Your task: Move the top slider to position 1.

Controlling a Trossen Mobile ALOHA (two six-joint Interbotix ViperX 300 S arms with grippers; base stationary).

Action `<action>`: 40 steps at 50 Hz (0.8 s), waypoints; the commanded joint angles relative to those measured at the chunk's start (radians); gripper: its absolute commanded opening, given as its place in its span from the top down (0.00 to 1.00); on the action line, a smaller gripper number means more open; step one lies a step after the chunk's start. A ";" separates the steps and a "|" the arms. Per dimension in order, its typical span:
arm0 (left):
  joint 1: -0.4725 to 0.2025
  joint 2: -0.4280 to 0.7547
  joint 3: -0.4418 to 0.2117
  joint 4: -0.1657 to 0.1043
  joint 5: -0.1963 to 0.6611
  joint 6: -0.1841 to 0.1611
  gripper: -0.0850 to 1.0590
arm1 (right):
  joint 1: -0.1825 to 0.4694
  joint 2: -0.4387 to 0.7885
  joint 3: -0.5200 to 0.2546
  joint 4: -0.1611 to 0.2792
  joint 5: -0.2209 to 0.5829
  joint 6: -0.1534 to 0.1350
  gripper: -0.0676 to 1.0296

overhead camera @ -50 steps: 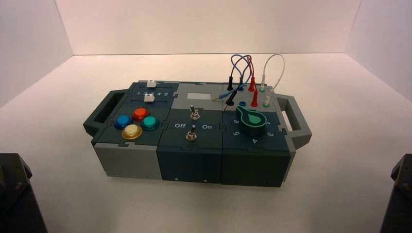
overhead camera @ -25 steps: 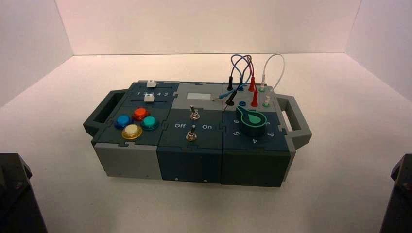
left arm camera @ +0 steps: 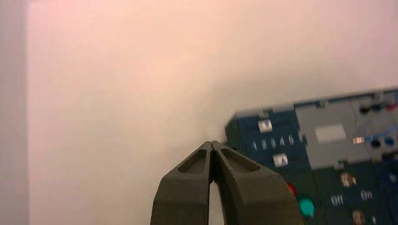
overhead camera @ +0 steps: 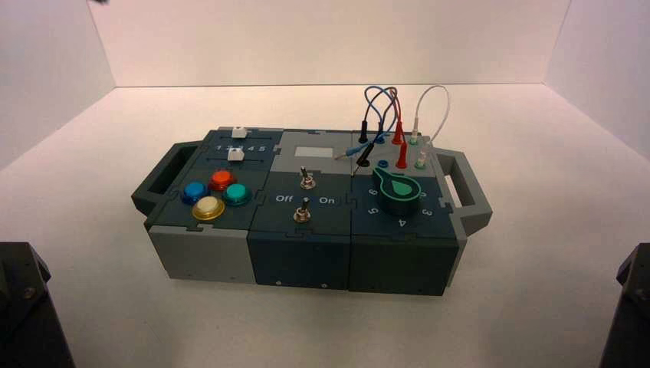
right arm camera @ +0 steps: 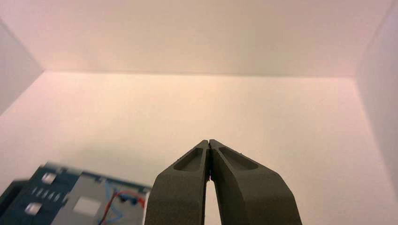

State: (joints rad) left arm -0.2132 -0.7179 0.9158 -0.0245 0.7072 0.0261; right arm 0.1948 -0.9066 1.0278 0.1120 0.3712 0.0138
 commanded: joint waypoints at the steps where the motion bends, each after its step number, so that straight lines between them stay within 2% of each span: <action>1: -0.084 0.071 -0.040 -0.002 0.015 0.003 0.95 | 0.095 0.086 -0.052 0.014 0.025 0.003 0.96; 13: -0.098 0.094 -0.038 -0.005 0.018 -0.005 0.95 | 0.204 0.120 -0.061 0.028 0.029 0.003 0.96; 26: -0.098 0.115 -0.032 -0.008 0.015 -0.014 0.95 | 0.282 0.173 -0.071 0.066 0.029 0.003 0.96; 40: -0.098 0.163 -0.032 -0.009 0.011 -0.014 0.95 | 0.370 0.290 -0.135 0.094 0.037 0.003 0.96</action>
State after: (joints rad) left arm -0.3114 -0.5568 0.9050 -0.0307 0.7271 0.0123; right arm 0.5430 -0.6519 0.9434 0.1948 0.4126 0.0138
